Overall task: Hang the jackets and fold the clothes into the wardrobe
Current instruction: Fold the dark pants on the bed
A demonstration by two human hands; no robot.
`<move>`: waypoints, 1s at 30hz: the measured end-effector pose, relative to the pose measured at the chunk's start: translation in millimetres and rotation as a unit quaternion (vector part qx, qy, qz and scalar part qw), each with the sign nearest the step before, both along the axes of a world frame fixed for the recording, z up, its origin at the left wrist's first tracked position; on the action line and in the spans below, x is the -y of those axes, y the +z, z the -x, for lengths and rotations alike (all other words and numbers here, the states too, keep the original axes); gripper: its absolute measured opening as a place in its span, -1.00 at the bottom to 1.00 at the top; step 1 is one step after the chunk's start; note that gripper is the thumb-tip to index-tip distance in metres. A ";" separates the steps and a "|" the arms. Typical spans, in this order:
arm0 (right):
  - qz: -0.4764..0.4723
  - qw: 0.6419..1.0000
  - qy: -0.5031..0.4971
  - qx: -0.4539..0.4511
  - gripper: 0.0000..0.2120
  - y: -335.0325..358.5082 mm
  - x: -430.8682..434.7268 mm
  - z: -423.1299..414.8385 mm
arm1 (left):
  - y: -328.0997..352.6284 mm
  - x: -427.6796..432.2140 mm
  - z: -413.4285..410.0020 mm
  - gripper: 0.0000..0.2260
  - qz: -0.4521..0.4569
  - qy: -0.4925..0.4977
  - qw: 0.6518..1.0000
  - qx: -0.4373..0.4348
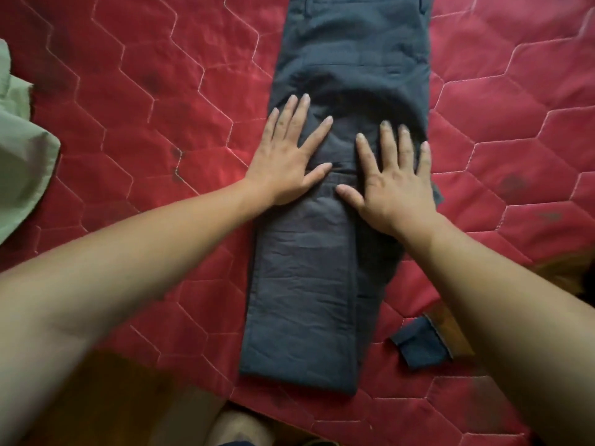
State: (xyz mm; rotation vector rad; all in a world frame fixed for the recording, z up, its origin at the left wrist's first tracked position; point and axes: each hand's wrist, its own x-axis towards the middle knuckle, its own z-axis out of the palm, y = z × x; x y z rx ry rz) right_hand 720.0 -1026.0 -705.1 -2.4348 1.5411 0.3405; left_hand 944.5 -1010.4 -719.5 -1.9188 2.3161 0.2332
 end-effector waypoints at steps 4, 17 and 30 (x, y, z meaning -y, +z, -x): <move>0.070 0.996 -0.001 0.055 -0.15 14.0 33.3 -8.0 | 7.3 30.0 3.6 -0.40 0.041 0.060 0.996 -0.052; 0.011 0.999 -0.013 0.028 -0.37 -1.6 118.9 -24.7 | 1.8 120.6 0.0 -0.34 -0.003 0.101 0.994 -0.032; 0.031 0.937 -0.129 0.322 -0.56 7.7 -4.3 -45.8 | -5.1 113.1 -10.5 -0.49 0.065 0.153 0.971 -0.171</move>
